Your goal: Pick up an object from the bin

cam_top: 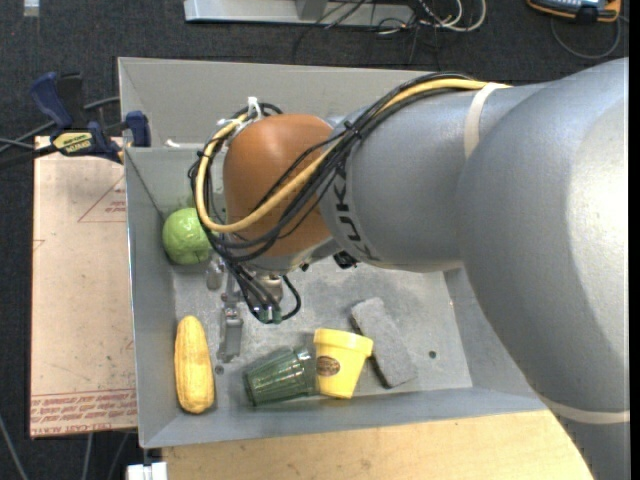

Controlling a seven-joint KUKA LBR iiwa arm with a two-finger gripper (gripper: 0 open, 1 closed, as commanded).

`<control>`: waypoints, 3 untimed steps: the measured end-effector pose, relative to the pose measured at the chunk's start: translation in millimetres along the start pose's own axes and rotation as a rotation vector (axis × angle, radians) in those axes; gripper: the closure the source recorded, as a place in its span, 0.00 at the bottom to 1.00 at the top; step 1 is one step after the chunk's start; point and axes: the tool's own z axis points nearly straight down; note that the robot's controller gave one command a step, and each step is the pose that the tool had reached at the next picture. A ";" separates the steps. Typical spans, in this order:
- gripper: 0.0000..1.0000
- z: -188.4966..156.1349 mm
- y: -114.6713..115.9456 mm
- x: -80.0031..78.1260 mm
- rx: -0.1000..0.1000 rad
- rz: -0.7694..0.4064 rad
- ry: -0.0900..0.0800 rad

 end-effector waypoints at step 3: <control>0.00 30.1 -28.3 18.8 0.000 -0.333 -0.007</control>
Offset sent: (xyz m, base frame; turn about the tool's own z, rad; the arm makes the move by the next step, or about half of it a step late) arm -0.0319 -0.0466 -0.0144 -0.3716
